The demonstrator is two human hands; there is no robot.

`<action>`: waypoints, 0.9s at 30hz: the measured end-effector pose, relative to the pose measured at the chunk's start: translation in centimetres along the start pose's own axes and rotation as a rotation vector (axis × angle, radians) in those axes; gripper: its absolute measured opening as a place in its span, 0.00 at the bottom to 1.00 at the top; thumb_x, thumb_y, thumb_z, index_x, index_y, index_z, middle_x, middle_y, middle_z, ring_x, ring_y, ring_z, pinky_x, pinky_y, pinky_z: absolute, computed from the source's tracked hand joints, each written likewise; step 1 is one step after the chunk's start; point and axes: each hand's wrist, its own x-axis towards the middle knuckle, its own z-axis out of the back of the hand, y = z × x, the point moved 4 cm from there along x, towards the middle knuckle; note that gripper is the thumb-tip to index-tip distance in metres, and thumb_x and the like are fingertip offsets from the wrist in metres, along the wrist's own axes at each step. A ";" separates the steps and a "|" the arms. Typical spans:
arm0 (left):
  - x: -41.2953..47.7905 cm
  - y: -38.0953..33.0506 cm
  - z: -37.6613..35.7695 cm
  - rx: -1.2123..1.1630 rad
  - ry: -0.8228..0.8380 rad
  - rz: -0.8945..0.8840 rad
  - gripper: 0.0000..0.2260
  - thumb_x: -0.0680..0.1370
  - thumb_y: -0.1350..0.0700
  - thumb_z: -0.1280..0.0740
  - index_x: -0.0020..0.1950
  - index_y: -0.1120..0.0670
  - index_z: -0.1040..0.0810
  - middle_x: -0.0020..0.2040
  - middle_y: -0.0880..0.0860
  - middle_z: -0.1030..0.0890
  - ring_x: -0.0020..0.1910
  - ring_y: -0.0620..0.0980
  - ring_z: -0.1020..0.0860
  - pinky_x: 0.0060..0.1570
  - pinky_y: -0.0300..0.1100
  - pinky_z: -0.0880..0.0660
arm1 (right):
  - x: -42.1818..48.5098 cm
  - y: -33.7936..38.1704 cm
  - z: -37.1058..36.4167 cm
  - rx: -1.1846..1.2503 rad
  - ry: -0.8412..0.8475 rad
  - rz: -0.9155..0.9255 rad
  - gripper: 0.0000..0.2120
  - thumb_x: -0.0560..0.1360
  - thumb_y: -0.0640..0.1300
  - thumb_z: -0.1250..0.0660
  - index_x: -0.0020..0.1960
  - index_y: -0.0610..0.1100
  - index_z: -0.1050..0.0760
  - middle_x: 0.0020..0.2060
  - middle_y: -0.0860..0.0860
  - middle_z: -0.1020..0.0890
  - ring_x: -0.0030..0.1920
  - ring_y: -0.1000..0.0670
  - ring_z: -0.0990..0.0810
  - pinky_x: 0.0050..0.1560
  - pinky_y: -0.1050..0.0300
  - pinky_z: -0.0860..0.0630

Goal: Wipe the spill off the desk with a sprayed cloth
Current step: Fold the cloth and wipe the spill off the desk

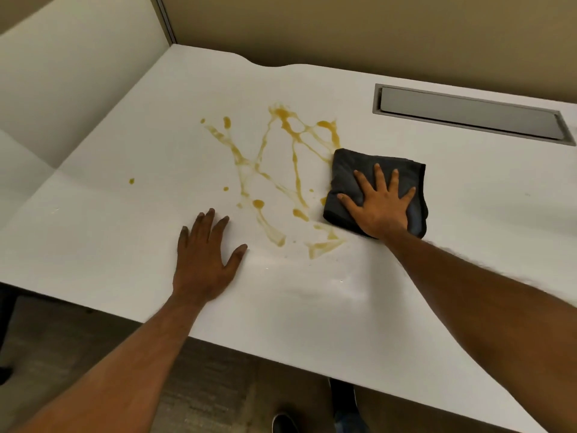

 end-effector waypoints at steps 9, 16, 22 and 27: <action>2.1 1.3 -0.2 0.031 0.084 -0.010 0.40 0.74 0.28 0.55 0.80 0.50 0.45 0.82 0.54 0.50 0.81 0.52 0.53 0.78 0.55 0.55 | -0.6 1.4 -0.4 -0.007 0.006 0.053 0.38 0.71 0.77 0.60 0.77 0.63 0.53 0.80 0.51 0.54 0.79 0.39 0.60 0.70 0.23 0.59; 3.2 1.8 -0.2 0.039 0.041 -0.004 0.37 0.76 0.31 0.55 0.80 0.50 0.43 0.81 0.53 0.47 0.80 0.52 0.50 0.78 0.56 0.55 | -3.8 1.6 -1.4 -0.021 0.000 0.279 0.33 0.73 0.75 0.61 0.76 0.67 0.53 0.80 0.56 0.53 0.79 0.45 0.60 0.72 0.27 0.59; 3.3 1.7 -0.1 0.053 0.019 0.005 0.36 0.76 0.32 0.53 0.79 0.50 0.40 0.81 0.53 0.44 0.80 0.53 0.47 0.77 0.58 0.53 | -0.7 4.1 -0.9 0.023 0.006 0.073 0.36 0.73 0.74 0.59 0.78 0.62 0.53 0.80 0.51 0.55 0.79 0.39 0.61 0.70 0.23 0.62; 3.1 1.9 -0.1 0.035 0.009 0.018 0.34 0.76 0.33 0.50 0.78 0.49 0.38 0.80 0.52 0.42 0.79 0.52 0.46 0.77 0.57 0.52 | -2.9 8.5 -1.9 -0.068 0.062 0.357 0.41 0.66 0.82 0.62 0.76 0.68 0.60 0.80 0.50 0.59 0.78 0.38 0.64 0.67 0.21 0.64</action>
